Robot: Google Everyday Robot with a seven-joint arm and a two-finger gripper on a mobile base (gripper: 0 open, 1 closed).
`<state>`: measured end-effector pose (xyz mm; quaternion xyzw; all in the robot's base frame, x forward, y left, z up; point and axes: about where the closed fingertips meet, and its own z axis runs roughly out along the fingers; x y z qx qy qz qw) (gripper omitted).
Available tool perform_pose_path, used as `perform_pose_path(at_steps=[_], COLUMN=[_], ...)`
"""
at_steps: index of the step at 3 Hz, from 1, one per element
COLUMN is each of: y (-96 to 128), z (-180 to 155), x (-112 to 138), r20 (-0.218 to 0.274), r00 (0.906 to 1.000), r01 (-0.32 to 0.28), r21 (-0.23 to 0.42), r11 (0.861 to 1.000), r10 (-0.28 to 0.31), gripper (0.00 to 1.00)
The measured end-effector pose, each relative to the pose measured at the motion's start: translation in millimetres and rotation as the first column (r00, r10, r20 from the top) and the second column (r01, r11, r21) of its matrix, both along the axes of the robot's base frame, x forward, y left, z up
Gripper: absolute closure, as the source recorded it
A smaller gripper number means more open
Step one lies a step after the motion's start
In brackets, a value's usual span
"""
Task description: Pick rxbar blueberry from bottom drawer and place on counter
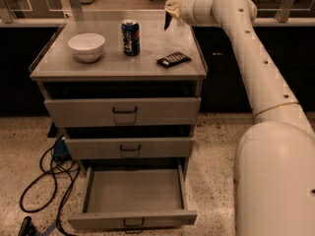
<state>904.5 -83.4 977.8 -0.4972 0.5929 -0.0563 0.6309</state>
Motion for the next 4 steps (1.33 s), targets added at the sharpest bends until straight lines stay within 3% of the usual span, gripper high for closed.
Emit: perform_pose_path(at_steps=[1, 2, 3, 4], y=[-22, -16, -16, -16], z=[-64, -98, -91, -91], x=[-14, -24, -24, -24], r20=[-0.087, -0.156, -0.156, -0.156], r00=[0.9959, 0.9861, 0.9861, 0.9860], r01=[-0.029, -0.070, -0.070, -0.070], r21=[-0.032, -0.068, -0.068, -0.068], r11=[0.999, 0.995, 0.995, 0.995], r10=[0.026, 0.059, 0.059, 0.059], gripper=[1.00, 1.00, 1.00, 0.84])
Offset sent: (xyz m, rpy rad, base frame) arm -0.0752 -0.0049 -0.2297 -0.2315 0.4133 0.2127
